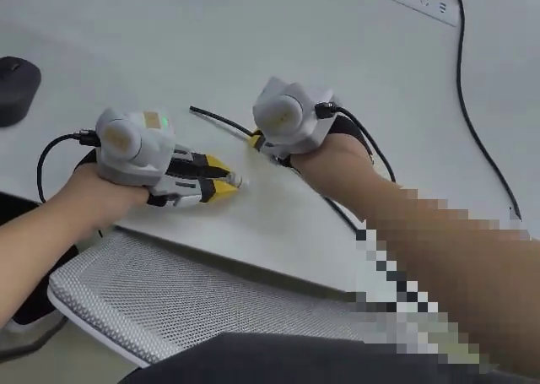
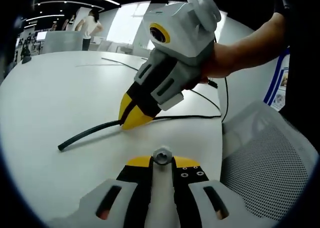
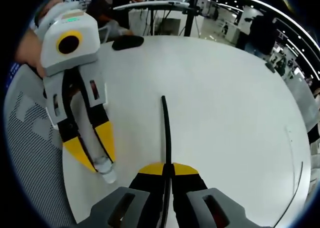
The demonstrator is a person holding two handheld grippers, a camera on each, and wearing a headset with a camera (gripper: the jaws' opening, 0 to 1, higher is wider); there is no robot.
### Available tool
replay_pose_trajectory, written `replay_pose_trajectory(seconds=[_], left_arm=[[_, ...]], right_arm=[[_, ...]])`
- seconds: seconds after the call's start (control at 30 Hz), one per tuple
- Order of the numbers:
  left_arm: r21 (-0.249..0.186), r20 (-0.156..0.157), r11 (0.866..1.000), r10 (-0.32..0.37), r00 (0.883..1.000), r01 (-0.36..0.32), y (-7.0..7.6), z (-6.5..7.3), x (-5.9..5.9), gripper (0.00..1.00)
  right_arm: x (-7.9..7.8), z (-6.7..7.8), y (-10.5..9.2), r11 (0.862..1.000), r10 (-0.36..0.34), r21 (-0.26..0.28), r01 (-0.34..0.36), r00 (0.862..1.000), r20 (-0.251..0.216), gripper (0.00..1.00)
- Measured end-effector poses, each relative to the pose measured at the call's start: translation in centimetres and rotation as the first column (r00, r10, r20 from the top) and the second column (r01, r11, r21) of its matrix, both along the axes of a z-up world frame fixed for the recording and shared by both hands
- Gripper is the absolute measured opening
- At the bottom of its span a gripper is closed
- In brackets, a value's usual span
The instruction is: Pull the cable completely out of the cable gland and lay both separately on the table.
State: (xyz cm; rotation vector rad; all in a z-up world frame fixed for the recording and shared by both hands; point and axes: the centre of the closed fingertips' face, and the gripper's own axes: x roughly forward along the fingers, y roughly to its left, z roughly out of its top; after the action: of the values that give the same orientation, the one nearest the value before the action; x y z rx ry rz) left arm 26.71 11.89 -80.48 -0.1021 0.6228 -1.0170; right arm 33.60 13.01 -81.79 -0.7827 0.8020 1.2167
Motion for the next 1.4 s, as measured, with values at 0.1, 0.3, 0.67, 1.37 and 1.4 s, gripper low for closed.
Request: replay_pose_trajectory(seconds=[0.1,0.3,0.67,1.37,1.4], left_arm=[[-0.001,-0.005,1.0,0.01,1.0,-0.01,0.14,-0.06,0.1,0.15],[0.011,-0.004,1.0,0.0,1.0,0.0,0.27,-0.28,0.07,0.15],[0.014,-0.017,1.0,0.003,1.0,-0.003,0.0,-0.53,0.17,0.16],[0.076,-0.017,0.997,-0.001,1.0,0.002,0.06,-0.5,-0.04,0.19],[0.078,-0.015,0.997,-0.003,1.0,0.004,0.06,-0.51,-0.04,0.19]], right_arm=[[-0.23,-0.34,-0.12,1.0,0.002,-0.004,-0.002,1.0,-0.005,0.0],[-0.03,-0.29,-0.08,1.0,-0.015,0.027,0.015,1.0,-0.006,0.0],[-0.21,-0.27,0.02,0.999,-0.002,0.043,0.002,1.0,-0.008,0.0],[0.18,-0.34,0.04,1.0,0.03,-0.006,-0.03,0.999,0.04,0.04],[0.23,-0.33,0.03,1.0,0.028,-0.006,-0.027,0.999,0.041,0.05]])
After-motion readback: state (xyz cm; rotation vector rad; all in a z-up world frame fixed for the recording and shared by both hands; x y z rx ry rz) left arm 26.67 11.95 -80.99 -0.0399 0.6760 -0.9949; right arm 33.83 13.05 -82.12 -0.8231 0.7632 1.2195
